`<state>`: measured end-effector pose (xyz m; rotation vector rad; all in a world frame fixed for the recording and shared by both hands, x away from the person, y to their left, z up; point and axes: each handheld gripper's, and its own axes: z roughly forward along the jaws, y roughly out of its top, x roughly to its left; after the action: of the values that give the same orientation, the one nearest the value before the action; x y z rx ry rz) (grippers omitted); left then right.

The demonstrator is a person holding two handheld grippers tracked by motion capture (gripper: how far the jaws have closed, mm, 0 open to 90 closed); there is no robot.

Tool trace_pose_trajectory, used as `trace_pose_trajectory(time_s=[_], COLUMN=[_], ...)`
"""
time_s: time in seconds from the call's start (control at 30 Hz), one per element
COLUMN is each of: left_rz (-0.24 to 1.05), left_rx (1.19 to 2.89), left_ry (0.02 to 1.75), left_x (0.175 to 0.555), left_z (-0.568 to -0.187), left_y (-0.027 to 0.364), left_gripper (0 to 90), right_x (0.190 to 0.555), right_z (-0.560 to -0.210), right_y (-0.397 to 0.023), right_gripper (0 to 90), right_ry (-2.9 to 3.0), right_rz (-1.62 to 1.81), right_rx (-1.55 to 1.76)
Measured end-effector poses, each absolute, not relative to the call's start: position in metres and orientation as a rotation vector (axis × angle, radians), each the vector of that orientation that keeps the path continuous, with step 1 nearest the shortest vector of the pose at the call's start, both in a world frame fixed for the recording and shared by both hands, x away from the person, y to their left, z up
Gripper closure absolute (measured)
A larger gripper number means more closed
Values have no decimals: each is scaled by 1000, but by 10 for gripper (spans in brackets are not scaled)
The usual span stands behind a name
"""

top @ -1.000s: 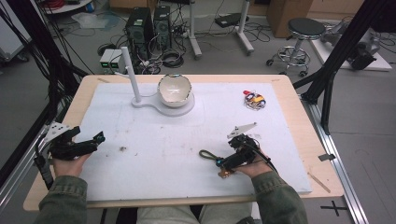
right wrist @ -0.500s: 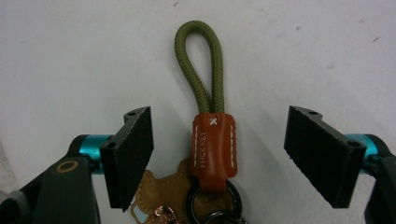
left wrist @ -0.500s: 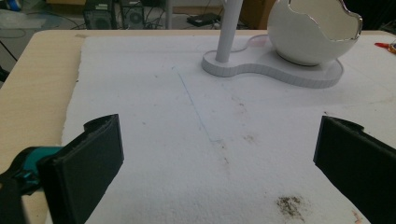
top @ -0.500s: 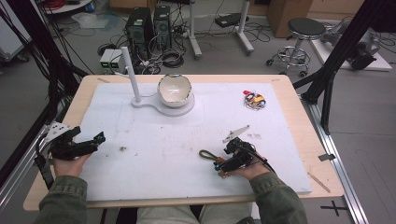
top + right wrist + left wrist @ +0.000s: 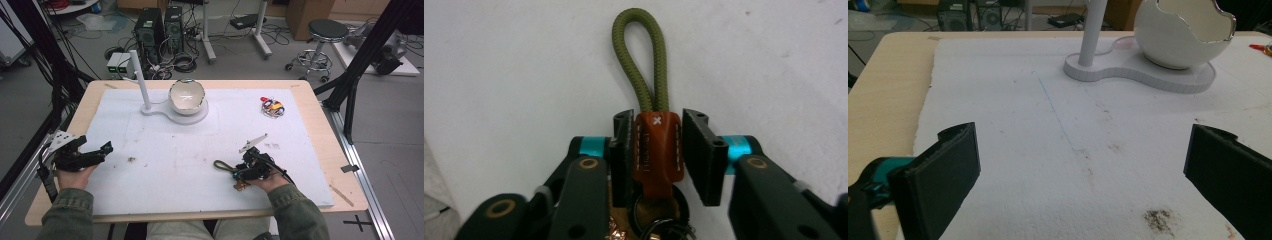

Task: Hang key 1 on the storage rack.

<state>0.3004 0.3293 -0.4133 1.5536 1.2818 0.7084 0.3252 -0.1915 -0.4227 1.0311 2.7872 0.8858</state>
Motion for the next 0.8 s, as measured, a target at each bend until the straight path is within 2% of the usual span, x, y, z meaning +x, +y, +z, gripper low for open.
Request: trace_pose_trajectory(time_s=[0.23,0.8], left_rz=[709,697], left_rx=[1548,1556], left_ry=[1282,1281], left_x=[300,300], left_z=[-413,-414], left_y=[330,329], left_gripper=[20,20], right_x=[323,326], right_z=[-420,-407], right_y=[-189,-191], right_gripper=[723,725], right_ry=[2766,2710], right_rz=[854,973], right_rx=[1032,1088])
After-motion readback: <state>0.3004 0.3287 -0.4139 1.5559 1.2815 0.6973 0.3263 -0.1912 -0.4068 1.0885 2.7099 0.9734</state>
